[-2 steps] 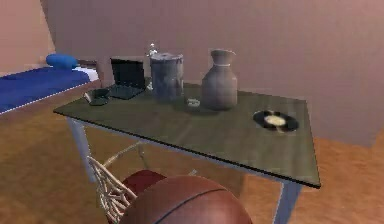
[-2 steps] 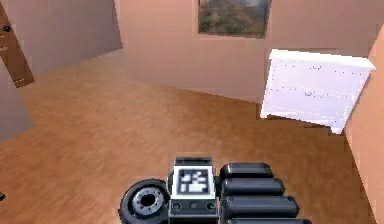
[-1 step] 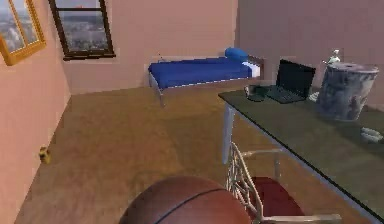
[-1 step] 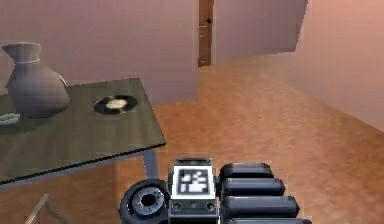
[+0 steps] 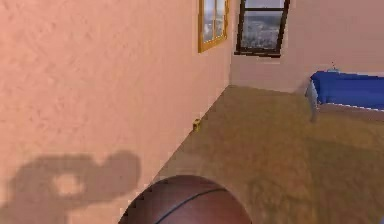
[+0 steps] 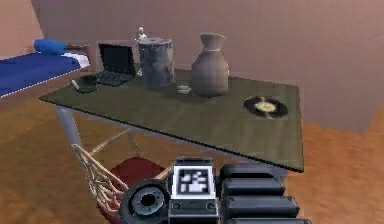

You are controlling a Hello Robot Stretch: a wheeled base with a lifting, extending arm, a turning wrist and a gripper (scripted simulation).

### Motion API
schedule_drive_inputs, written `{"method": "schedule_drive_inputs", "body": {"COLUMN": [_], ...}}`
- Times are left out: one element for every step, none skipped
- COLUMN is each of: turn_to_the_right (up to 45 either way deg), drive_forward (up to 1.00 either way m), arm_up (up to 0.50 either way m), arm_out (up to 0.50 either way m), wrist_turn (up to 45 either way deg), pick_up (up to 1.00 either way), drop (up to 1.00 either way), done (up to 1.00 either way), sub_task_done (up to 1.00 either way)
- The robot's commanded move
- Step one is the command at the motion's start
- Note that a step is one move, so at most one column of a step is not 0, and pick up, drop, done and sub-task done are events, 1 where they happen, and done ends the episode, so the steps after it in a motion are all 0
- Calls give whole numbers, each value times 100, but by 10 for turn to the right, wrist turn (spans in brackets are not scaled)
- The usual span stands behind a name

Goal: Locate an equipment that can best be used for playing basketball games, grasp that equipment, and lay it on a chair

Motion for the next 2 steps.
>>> {"method": "schedule_drive_inputs", "body": {"turn_to_the_right": [-330,450], "drive_forward": [0,0], "arm_up": [0,0], "arm_out": [0,0], "wrist_turn": [0,0], "pick_up": [0,0], "drop": [0,0], "done": [0,0], "sub_task_done": [0,0]}}
